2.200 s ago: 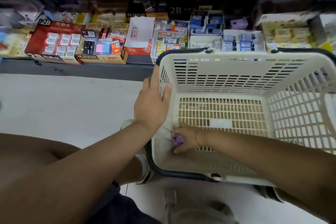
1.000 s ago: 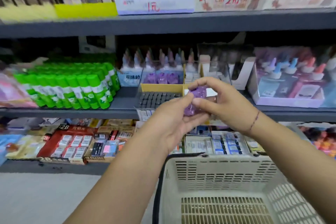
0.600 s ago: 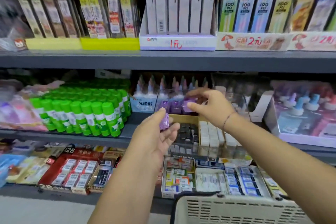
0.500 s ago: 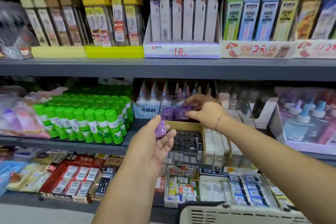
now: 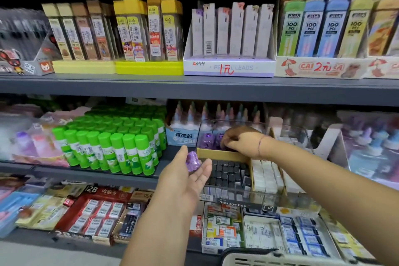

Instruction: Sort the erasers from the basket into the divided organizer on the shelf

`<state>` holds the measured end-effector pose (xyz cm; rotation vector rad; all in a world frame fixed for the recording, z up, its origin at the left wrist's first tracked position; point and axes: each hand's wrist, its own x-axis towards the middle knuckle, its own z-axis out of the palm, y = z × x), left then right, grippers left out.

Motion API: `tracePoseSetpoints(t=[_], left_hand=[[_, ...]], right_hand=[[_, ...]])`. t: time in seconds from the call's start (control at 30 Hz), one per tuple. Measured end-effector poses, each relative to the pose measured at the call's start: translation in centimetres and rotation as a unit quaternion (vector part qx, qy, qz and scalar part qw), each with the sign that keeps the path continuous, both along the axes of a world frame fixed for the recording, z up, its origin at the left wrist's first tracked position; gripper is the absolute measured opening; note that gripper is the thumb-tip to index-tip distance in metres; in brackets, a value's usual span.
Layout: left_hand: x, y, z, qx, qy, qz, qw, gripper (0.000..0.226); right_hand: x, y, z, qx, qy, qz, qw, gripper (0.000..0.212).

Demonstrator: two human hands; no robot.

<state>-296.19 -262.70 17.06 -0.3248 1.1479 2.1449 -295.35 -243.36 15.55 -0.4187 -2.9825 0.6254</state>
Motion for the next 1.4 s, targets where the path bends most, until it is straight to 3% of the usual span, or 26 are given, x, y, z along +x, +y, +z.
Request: tracePoseSetpoints(t=[0.13, 0.23, 0.33, 0.47, 0.57, 0.7, 0.77, 0.8, 0.93, 1.0, 1.4], left_hand=[[0.1, 0.3, -0.2, 0.018, -0.021, -0.016, 0.999, 0.025], [0.1, 0.8, -0.8, 0.009, 0.003, -0.062, 0.998, 0.029], [0.2, 1.2, -1.2, -0.001, 0.034, -0.09, 0.995, 0.033], [1.0, 1.8, -1.2, 0.01, 0.072, -0.102, 0.992, 0.031], [1.1, 1.8, -1.2, -0.033, 0.128, -0.091, 0.987, 0.025], [0.3, 1.2, -1.6, -0.218, 0.257, -0.021, 0.941, 0.022], [0.2, 1.0, -1.9, -0.263, 0.271, -0.025, 0.926, 0.022], [0.4, 1.0, -2.0, -0.269, 0.26, -0.045, 0.926, 0.019], [0.7, 1.4, -2.3, -0.29, 0.239, -0.1, 0.921, 0.056], [0.5, 1.4, -2.5, -0.286, 0.242, -0.1, 0.922, 0.057], [-0.3, 1.6, -3.7, -0.271, 0.243, -0.098, 0.926, 0.056]], right_hand=[[1.3, -0.3, 1.5, -0.052, 0.092, 0.003, 0.994, 0.005], [3.2, -2.2, 3.7, -0.086, 0.118, 0.095, 0.985, 0.026], [4.0, -3.9, 3.9, -0.047, 0.103, 0.141, 0.983, 0.041], [4.3, -4.5, 3.2, -0.008, 0.126, 0.113, 0.986, 0.029], [4.5, -3.5, 3.7, -0.002, 0.146, 0.066, 0.987, 0.029], [3.5, 0.3, 4.5, -0.002, 0.055, -0.091, 0.994, 0.041], [2.8, 1.4, 3.6, -0.017, 0.005, -0.111, 0.994, 0.034], [2.6, 1.7, 2.9, -0.018, -0.004, -0.106, 0.994, 0.029], [1.9, 2.0, 1.2, 0.0, -0.026, -0.053, 0.998, 0.017], [1.8, 1.9, 1.1, 0.03, -0.051, -0.031, 0.998, 0.01], [1.8, 0.5, 0.9, 0.1, -0.087, -0.009, 0.991, 0.022]])
